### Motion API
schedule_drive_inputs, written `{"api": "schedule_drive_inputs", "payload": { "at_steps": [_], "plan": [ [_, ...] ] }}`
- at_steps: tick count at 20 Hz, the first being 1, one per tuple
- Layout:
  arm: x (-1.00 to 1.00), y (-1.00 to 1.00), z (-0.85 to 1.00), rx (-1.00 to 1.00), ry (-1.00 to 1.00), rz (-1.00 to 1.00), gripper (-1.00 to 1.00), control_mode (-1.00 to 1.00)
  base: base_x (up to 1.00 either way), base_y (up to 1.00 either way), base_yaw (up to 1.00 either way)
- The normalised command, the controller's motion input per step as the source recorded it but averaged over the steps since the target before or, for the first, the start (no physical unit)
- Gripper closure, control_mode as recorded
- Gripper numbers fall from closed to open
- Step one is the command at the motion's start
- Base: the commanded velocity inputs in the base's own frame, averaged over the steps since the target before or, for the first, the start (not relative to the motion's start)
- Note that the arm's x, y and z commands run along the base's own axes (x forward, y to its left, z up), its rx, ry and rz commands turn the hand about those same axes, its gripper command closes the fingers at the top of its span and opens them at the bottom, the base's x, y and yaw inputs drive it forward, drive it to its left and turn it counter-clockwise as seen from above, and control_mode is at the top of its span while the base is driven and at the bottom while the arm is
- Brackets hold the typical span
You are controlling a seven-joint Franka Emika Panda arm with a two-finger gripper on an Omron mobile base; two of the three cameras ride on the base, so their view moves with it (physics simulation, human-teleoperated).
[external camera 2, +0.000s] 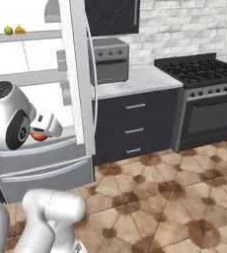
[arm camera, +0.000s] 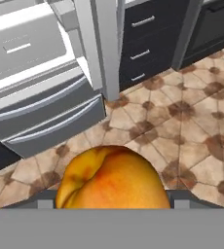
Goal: Pick the pear and peach from the fridge and place them on the plate next to the blender to make a fruit smoothie.
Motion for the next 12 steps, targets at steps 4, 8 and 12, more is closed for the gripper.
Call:
{"api": "schedule_drive_inputs", "payload": {
  "at_steps": [4,8,12],
  "plan": [
    [0.0,0.0,0.0,0.0,0.0,0.0,1.0,1.0,-0.47,-0.02,-0.81],
    [0.0,0.0,0.0,0.0,0.0,0.0,1.0,1.0,-0.13,-0.07,-0.83],
    [0.0,0.0,0.0,0.0,0.0,0.0,1.0,1.0,0.0,-0.01,-0.79]
  ]
}}
